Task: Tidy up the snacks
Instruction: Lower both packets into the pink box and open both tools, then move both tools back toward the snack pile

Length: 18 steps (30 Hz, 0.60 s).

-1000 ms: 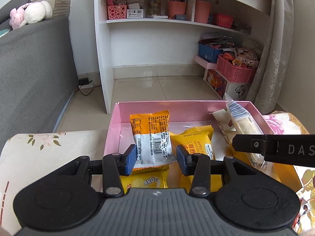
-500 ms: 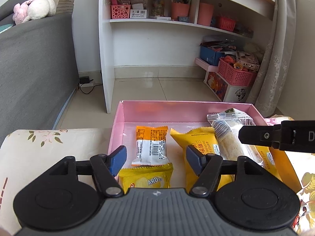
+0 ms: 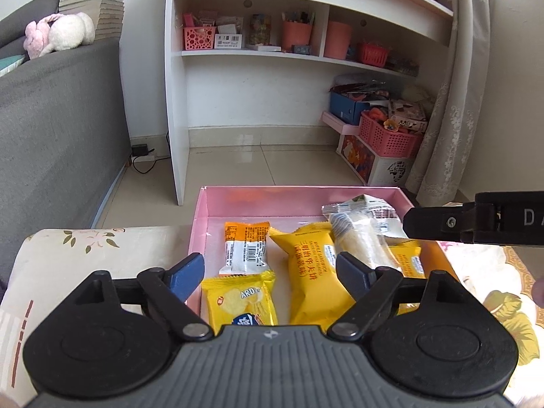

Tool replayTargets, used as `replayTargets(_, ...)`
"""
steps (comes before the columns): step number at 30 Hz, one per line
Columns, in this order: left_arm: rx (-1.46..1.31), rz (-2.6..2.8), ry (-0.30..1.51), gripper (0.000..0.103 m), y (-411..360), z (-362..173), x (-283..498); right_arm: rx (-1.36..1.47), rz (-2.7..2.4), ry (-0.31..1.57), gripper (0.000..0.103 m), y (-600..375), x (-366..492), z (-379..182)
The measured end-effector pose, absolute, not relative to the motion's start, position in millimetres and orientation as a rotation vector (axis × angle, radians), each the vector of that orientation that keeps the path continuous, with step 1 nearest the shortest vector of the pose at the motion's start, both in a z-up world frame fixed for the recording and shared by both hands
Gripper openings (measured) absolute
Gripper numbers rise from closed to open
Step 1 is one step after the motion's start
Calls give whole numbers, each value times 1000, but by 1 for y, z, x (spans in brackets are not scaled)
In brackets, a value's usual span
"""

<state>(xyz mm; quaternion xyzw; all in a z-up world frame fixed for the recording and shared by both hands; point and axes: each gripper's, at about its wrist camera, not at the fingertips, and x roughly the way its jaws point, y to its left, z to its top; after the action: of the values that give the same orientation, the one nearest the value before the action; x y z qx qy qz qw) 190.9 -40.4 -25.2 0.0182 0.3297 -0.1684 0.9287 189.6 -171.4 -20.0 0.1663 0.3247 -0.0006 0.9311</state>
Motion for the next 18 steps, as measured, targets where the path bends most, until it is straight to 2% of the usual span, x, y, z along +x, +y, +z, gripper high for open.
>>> replayTargets(7, 62, -356, 672, 97, -39, -17, 170, 338, -12, 649, 79, -175, 165, -6)
replayTargets(13, 74, -355, 673, 103, -33, -11, 151, 345, -26, 642, 87, -179, 145, 3)
replayTargets(18, 77, -356, 677, 103, -28, -9, 136, 337, -27, 639, 90, -177, 127, 6)
